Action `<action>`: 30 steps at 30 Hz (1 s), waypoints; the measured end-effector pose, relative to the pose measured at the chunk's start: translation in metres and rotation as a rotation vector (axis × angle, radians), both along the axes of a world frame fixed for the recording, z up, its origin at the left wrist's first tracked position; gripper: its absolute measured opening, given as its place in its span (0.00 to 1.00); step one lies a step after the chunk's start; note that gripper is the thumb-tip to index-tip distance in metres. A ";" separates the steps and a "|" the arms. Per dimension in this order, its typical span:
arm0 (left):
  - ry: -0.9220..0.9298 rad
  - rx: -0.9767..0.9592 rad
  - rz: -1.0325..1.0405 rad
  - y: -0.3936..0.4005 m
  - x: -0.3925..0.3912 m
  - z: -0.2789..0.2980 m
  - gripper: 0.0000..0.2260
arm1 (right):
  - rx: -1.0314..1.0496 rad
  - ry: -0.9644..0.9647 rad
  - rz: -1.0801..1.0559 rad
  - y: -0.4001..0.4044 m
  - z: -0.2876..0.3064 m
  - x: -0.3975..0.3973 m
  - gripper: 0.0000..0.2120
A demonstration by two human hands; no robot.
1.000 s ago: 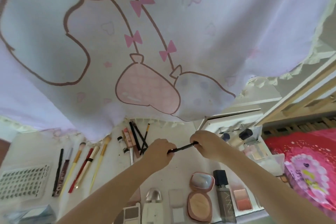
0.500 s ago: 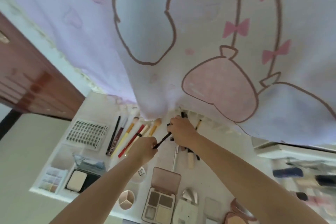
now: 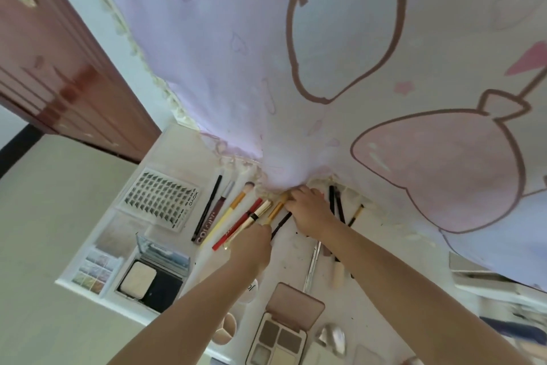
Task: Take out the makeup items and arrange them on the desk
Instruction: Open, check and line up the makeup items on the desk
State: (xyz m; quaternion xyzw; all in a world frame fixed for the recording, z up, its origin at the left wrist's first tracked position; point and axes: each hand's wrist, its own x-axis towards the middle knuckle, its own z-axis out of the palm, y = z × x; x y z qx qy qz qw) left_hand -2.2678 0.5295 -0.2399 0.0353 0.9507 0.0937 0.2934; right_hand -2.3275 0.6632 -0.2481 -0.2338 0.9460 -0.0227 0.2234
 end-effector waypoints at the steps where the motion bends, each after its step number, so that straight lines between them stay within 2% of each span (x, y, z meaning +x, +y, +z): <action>1: 0.003 0.009 0.000 0.000 0.001 -0.001 0.09 | -0.056 0.025 -0.016 0.002 0.002 0.001 0.19; 4: 0.036 0.041 0.006 -0.003 0.003 -0.001 0.10 | -0.175 0.202 -0.091 0.009 0.011 0.005 0.14; 6: 0.070 0.069 0.013 -0.005 0.005 -0.001 0.11 | -0.168 0.193 -0.208 0.018 0.019 0.015 0.10; 12: 0.160 0.097 0.056 -0.007 0.012 0.001 0.12 | -0.007 -0.021 -0.361 0.012 0.019 0.043 0.18; 18: 0.196 0.108 0.077 -0.012 0.021 0.008 0.13 | -0.016 -0.060 -0.548 -0.005 0.018 0.047 0.24; 21: 0.201 0.140 0.087 -0.015 0.023 0.018 0.13 | -0.118 -0.076 -0.627 0.000 0.026 0.050 0.25; 22: 0.196 0.162 0.088 -0.013 0.022 0.022 0.14 | -0.179 -0.070 -0.648 0.005 0.031 0.052 0.22; 24: 0.159 0.238 0.114 -0.007 0.018 0.035 0.14 | -0.375 -0.028 -0.740 0.020 0.046 0.059 0.04; 27: 0.039 0.483 0.268 0.016 0.005 0.059 0.11 | -0.718 -0.024 -0.911 0.048 0.069 0.075 0.08; 30: -0.138 0.854 0.470 0.050 -0.002 0.084 0.07 | -0.961 -0.026 -0.929 0.071 0.095 0.090 0.13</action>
